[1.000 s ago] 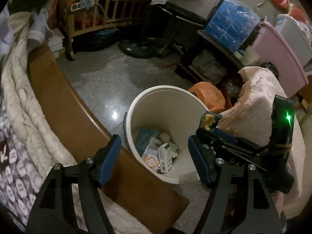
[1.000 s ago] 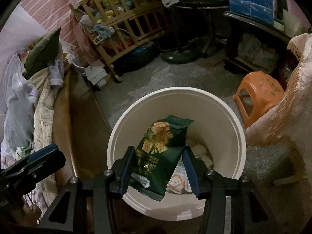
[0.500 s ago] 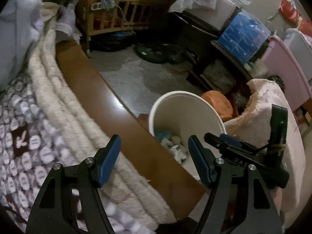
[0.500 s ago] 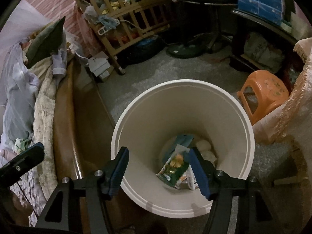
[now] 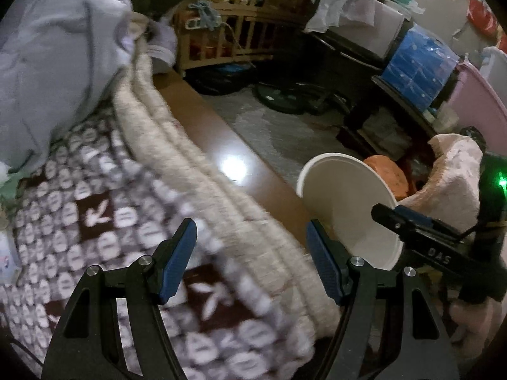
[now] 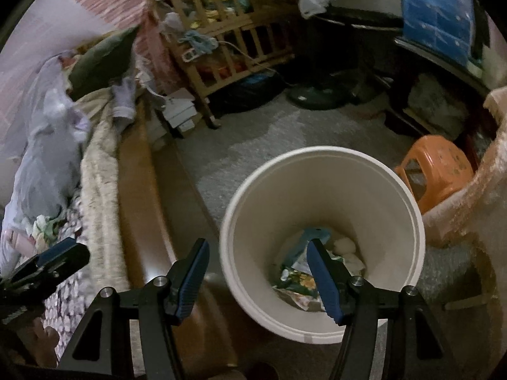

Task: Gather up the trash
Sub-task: 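Move both open tools back to the items on the bed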

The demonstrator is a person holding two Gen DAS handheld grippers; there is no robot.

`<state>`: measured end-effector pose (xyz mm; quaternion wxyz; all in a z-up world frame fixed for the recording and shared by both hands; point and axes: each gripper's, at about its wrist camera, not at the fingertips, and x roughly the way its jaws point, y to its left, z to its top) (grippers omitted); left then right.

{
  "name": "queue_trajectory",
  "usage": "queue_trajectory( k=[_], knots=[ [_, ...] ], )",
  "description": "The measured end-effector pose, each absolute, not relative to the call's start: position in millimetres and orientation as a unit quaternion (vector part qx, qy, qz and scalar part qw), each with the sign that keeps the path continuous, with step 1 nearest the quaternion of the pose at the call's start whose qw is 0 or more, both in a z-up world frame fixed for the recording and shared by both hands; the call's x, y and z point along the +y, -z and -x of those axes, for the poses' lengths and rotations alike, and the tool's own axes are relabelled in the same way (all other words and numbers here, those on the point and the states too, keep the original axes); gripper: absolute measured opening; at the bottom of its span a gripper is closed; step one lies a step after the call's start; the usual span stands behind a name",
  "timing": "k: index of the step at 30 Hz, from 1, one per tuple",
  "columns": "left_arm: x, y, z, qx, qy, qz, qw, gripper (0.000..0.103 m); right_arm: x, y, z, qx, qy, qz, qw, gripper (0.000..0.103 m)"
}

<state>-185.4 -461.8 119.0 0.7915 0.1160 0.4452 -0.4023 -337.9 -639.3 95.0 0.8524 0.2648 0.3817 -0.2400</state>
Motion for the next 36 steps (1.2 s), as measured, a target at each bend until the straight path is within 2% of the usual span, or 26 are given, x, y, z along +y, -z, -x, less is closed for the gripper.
queue_trajectory(
  k=[19, 36],
  knots=[
    [-355.5, -130.8, 157.7, 0.425, 0.308, -0.102, 0.845, 0.07, -535.7, -120.4, 270.4, 0.379, 0.143, -0.2, 0.892, 0.062],
    [-221.6, -116.6, 105.9, 0.442, 0.19, -0.077, 0.873, 0.07, -439.6, -109.8, 202.9, 0.419, 0.051, -0.148, 0.894, 0.062]
  ],
)
